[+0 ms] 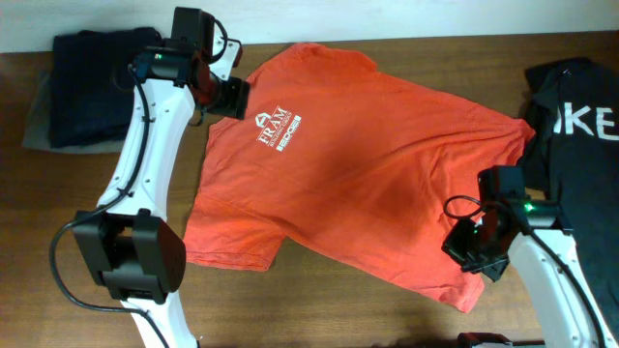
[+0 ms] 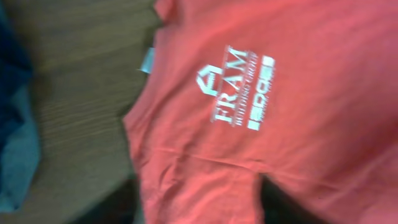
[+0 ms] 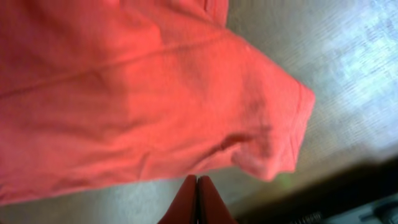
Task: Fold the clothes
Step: 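Grasp the collar with the left gripper and pull it up-left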
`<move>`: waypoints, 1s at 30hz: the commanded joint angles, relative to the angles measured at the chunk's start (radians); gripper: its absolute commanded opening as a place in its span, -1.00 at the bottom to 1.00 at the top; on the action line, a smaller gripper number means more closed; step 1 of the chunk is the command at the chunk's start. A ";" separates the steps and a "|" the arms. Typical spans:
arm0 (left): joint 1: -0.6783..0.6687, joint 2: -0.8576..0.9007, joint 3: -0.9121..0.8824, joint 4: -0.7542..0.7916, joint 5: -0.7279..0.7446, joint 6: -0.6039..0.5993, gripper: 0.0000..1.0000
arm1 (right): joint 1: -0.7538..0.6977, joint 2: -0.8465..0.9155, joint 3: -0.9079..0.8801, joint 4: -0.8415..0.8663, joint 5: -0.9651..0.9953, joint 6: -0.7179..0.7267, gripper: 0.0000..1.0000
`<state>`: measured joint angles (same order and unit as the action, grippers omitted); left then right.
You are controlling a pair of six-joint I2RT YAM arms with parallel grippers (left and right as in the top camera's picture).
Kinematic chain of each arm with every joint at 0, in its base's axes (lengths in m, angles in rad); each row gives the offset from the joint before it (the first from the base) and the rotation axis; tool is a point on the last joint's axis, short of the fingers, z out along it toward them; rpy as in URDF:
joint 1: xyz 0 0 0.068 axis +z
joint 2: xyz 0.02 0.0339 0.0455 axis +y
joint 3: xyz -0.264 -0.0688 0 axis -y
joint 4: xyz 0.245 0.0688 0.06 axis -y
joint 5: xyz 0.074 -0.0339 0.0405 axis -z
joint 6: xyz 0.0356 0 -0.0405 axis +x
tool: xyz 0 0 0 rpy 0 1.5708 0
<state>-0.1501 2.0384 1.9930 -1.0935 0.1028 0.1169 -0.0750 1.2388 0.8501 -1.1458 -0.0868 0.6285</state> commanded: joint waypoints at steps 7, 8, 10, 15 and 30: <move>-0.021 0.023 -0.166 0.005 0.145 0.013 -0.99 | -0.035 0.171 -0.007 0.183 0.023 -0.003 -0.92; -0.026 0.027 -0.179 0.007 0.145 0.013 -0.99 | -0.047 0.189 -0.007 0.190 0.024 -0.009 -0.92; -0.033 0.036 -0.203 0.026 0.145 0.013 -0.99 | -0.074 0.221 -0.007 0.210 0.024 -0.034 -0.92; -0.037 0.090 -0.229 0.073 0.144 0.013 -0.99 | -0.157 0.267 -0.007 0.254 0.010 -0.082 -0.92; -0.037 0.224 -0.229 0.187 0.048 0.013 -0.99 | -0.208 0.273 -0.007 0.283 -0.015 -0.161 -0.90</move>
<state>-0.1886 2.2192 1.7657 -0.9176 0.1886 0.1234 -0.2794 1.5066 0.8467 -0.8673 -0.0895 0.4816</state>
